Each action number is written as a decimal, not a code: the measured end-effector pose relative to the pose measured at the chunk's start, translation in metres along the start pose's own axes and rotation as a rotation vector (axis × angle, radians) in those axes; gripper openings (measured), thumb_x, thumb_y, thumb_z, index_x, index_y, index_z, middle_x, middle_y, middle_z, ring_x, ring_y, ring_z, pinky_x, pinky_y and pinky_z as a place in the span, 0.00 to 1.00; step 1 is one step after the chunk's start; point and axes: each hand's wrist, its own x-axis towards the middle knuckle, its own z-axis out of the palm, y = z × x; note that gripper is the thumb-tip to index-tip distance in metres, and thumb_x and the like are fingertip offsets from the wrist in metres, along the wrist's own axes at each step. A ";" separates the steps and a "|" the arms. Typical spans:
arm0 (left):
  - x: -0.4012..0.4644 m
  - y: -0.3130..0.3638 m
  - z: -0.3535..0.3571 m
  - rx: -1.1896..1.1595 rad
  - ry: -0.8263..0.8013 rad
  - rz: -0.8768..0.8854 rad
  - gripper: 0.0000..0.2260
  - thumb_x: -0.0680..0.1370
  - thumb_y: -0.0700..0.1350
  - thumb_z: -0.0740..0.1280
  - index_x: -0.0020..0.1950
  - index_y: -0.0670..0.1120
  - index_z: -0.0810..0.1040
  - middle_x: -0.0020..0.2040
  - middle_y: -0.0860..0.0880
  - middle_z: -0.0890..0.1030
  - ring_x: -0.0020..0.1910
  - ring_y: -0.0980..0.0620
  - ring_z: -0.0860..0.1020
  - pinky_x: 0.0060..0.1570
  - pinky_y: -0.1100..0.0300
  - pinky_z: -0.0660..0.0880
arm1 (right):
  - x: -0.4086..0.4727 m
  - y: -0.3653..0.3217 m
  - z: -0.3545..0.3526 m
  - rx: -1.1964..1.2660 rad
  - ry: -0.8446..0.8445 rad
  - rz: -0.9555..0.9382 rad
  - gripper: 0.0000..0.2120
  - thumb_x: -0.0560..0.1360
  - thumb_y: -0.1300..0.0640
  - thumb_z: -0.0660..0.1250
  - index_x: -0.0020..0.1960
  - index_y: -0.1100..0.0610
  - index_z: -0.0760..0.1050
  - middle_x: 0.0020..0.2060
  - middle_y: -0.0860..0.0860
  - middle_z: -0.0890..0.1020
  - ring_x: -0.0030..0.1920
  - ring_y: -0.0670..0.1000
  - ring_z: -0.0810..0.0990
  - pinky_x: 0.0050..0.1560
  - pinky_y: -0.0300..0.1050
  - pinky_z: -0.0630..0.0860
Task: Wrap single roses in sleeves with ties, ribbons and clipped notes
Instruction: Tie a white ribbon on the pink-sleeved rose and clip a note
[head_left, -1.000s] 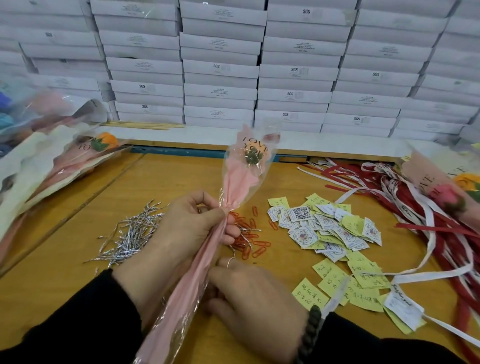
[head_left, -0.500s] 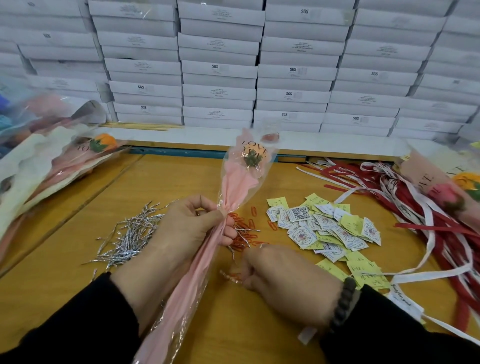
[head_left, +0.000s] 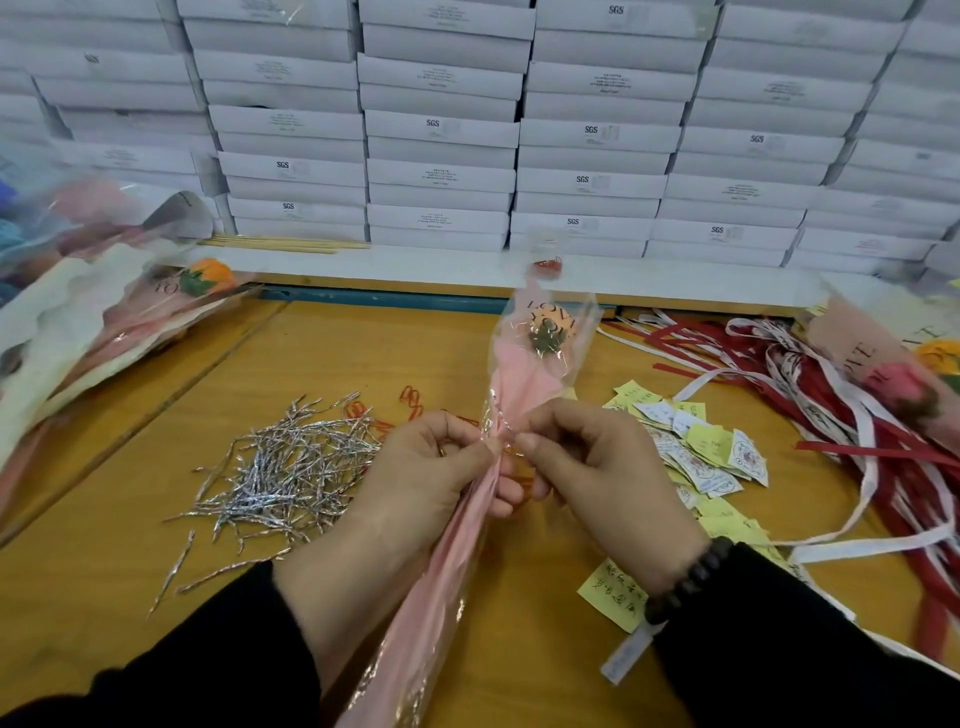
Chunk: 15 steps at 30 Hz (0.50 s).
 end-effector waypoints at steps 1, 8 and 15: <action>-0.001 -0.001 0.001 0.003 -0.008 0.001 0.03 0.76 0.32 0.63 0.44 0.36 0.70 0.24 0.43 0.78 0.20 0.52 0.76 0.20 0.65 0.74 | 0.000 0.000 0.001 0.056 0.013 0.011 0.09 0.73 0.68 0.67 0.38 0.56 0.78 0.25 0.45 0.75 0.25 0.41 0.73 0.28 0.30 0.69; -0.003 -0.001 0.001 0.029 -0.030 0.016 0.02 0.76 0.32 0.63 0.43 0.35 0.72 0.25 0.44 0.79 0.21 0.53 0.77 0.21 0.65 0.74 | -0.001 0.002 0.004 0.138 0.034 0.032 0.10 0.72 0.68 0.68 0.36 0.56 0.78 0.28 0.49 0.79 0.27 0.43 0.76 0.30 0.35 0.73; -0.004 0.000 0.002 0.026 -0.059 -0.012 0.04 0.75 0.36 0.64 0.42 0.35 0.73 0.26 0.43 0.79 0.21 0.54 0.76 0.23 0.66 0.74 | -0.003 0.004 0.004 -0.043 0.091 -0.039 0.10 0.70 0.66 0.70 0.35 0.53 0.78 0.28 0.47 0.78 0.29 0.41 0.74 0.31 0.32 0.71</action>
